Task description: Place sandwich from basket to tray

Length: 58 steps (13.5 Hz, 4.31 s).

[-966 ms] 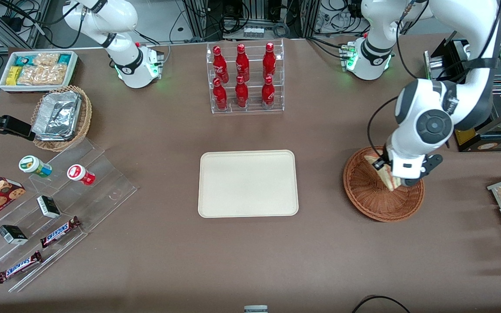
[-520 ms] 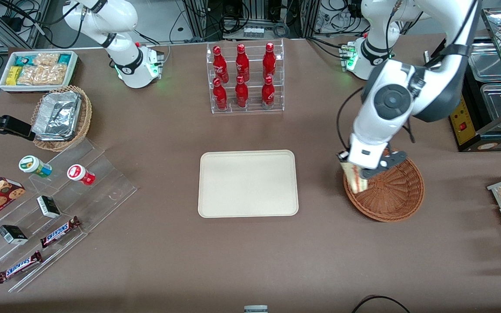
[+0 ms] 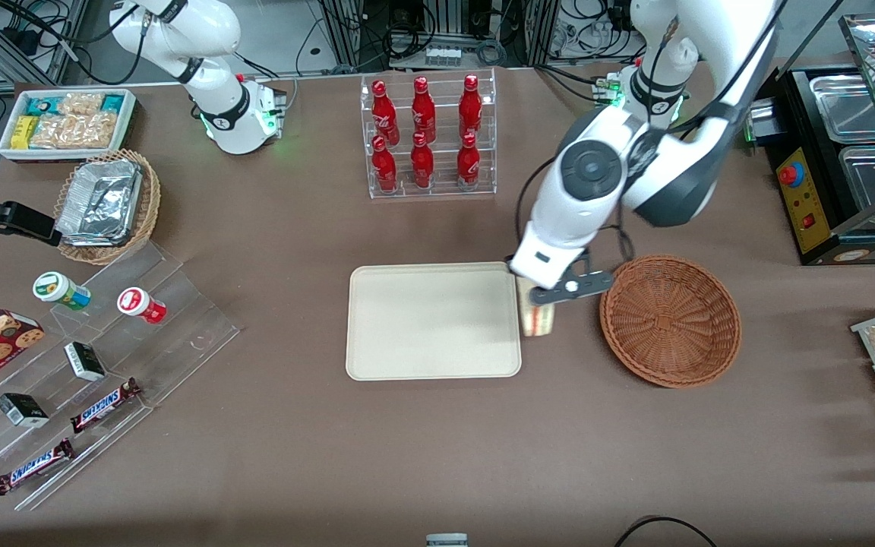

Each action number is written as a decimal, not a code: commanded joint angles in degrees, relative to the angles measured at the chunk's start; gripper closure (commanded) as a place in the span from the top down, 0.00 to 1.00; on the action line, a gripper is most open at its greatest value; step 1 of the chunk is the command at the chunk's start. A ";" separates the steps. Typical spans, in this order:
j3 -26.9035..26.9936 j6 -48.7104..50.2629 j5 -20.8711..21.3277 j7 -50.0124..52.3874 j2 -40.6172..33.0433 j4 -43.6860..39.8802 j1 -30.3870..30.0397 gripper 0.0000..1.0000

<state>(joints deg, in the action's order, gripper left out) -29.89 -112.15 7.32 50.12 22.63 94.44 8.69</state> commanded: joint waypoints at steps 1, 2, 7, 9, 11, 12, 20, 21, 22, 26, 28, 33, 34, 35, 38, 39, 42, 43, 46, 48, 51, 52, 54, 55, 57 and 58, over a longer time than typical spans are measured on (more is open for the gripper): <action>0.00 1.14 2.33 -1.25 6.88 -5.84 2.82 0.00; 0.00 1.06 2.87 -1.34 8.99 -6.97 3.96 0.00; 0.27 -0.08 5.16 -1.43 18.23 -12.87 7.40 0.00; 0.27 -3.50 6.12 -0.99 20.43 -13.14 8.36 0.00; 0.44 -4.92 6.91 -0.46 22.54 -14.27 9.24 0.00; 0.53 -5.01 8.13 -0.03 23.59 -15.15 9.68 0.00; 0.88 -5.27 11.49 4.46 25.71 -17.44 10.12 0.00; 0.88 -5.19 12.01 4.89 25.62 -17.44 10.12 0.00; 0.88 -5.18 12.71 6.12 25.71 -17.36 10.21 0.00; 0.88 -5.18 13.86 6.92 25.80 -17.36 10.91 0.34; 0.88 -5.27 13.95 6.92 25.80 -17.27 11.00 0.59; 0.88 -5.18 16.06 6.92 25.62 -17.01 11.00 0.99; 0.88 -5.18 15.97 6.92 25.54 -17.18 11.00 0.99; 0.88 -5.01 15.97 7.01 25.36 -17.18 11.00 0.99; 0.79 -4.48 16.32 6.92 24.14 -17.27 10.74 0.99; 0.79 -4.39 16.23 6.92 23.17 -17.27 10.39 0.99; 0.88 -0.20 16.41 7.01 19.92 -17.53 10.04 0.99; 0.88 0.87 16.32 6.92 18.60 -17.45 9.43 0.99; 0.71 0.97 15.53 6.83 14.47 -17.27 4.34 0.99; 0.79 1.14 15.53 6.49 12.63 -17.44 2.31 0.99; 0.35 3.41 13.00 -0.60 9.46 -16.83 -4.45 0.99; 0.44 5.17 11.07 -4.73 8.23 -16.83 -6.82 0.99; 0.44 8.60 8.77 -9.15 6.21 -16.74 -10.60 0.99; 0.36 10.01 7.63 -12.04 4.98 -16.74 -12.36 0.99; 0.44 14.30 6.22 -17.93 3.30 -16.65 -15.26 0.99; 0.44 15.63 6.13 -20.04 2.43 -16.57 -17.02 0.99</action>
<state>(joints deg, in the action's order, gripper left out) -29.06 -99.09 14.82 34.12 27.99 76.11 -5.60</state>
